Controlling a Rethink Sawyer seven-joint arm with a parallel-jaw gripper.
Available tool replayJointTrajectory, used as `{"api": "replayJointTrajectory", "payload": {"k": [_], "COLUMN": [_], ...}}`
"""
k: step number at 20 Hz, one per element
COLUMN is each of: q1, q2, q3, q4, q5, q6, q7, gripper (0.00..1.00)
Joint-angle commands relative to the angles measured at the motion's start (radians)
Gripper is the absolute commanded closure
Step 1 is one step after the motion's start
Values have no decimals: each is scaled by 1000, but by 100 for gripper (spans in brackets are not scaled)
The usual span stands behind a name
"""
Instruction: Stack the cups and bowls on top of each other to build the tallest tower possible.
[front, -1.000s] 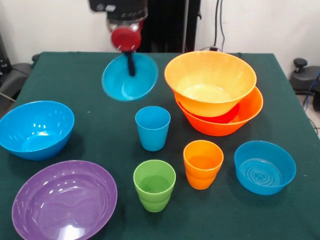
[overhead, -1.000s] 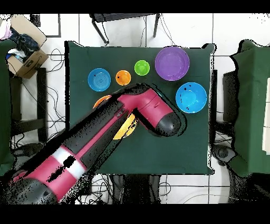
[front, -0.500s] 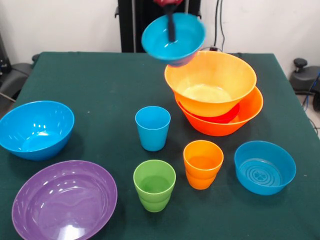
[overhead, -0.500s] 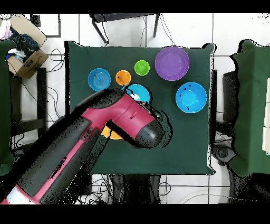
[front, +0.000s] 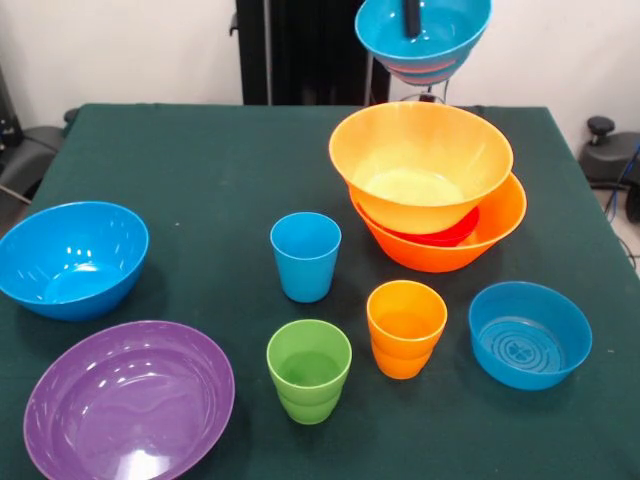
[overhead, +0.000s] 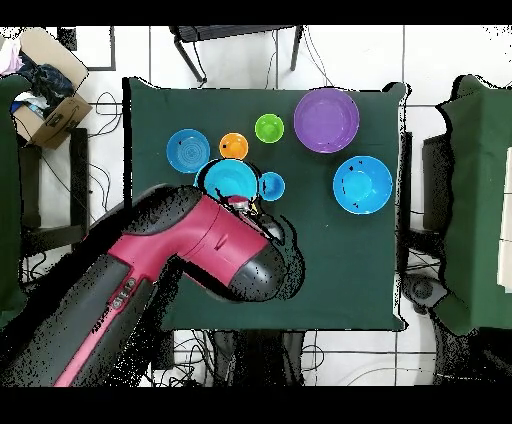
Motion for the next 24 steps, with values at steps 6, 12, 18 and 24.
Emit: {"api": "replayJointTrajectory", "payload": {"k": [6,12,18,24], "q1": [-22,-51,-81,-92], "q2": [11,29,47,82], "q3": [204,239,270,294], "q4": [106,121,132,132], "q5": [114,178,219,242], "q6": [104,146,177,229], "q7": [-37,-105,-164,-157], "gripper": [100,100,100,100]}}
